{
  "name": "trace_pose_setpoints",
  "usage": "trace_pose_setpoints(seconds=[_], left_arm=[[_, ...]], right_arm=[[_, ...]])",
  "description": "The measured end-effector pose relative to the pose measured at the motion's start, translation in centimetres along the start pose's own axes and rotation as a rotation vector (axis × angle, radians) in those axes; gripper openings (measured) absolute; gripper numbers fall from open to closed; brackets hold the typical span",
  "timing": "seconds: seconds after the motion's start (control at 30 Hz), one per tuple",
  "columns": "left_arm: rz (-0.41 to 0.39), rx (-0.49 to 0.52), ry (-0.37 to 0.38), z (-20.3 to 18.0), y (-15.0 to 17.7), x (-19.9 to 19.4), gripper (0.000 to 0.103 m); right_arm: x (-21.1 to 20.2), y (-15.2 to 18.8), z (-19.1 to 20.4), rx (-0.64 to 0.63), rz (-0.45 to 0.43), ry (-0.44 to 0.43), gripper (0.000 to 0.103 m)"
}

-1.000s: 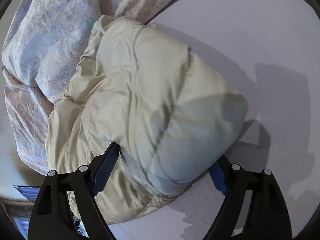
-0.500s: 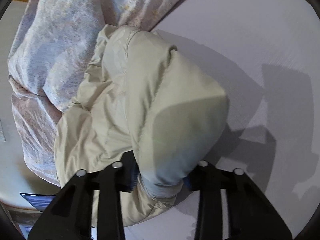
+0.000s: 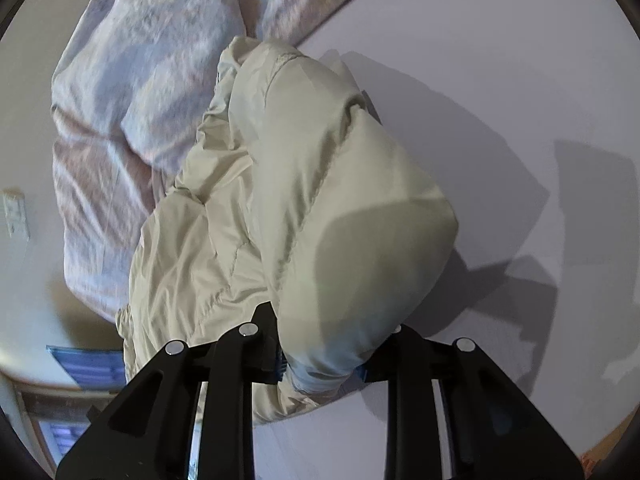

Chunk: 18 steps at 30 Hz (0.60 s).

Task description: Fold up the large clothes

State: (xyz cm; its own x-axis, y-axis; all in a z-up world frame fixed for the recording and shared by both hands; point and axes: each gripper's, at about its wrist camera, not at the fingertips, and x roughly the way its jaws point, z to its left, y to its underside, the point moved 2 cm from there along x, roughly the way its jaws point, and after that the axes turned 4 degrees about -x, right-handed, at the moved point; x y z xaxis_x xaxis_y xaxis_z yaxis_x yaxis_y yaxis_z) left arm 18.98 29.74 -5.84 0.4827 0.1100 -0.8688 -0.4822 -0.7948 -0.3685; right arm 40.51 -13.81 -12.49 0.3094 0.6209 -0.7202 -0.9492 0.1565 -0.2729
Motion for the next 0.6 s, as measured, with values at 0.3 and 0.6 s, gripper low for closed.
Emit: trace_pose_setpoints(seconds=[0.3, 0.6], left_arm=[[-0.006, -0.027, -0.031, 5.4, 4.6, -4.2, 0.029], [-0.008, -0.019, -0.117, 6.4, 6.0, -4.2, 0.049]], right_arm=[[-0.9, 5.5, -0.2, -0.062, 0.090, -0.013, 0.025], [-4.1, 4.9, -0.6, -0.138, 0.036, 0.149, 0.061]])
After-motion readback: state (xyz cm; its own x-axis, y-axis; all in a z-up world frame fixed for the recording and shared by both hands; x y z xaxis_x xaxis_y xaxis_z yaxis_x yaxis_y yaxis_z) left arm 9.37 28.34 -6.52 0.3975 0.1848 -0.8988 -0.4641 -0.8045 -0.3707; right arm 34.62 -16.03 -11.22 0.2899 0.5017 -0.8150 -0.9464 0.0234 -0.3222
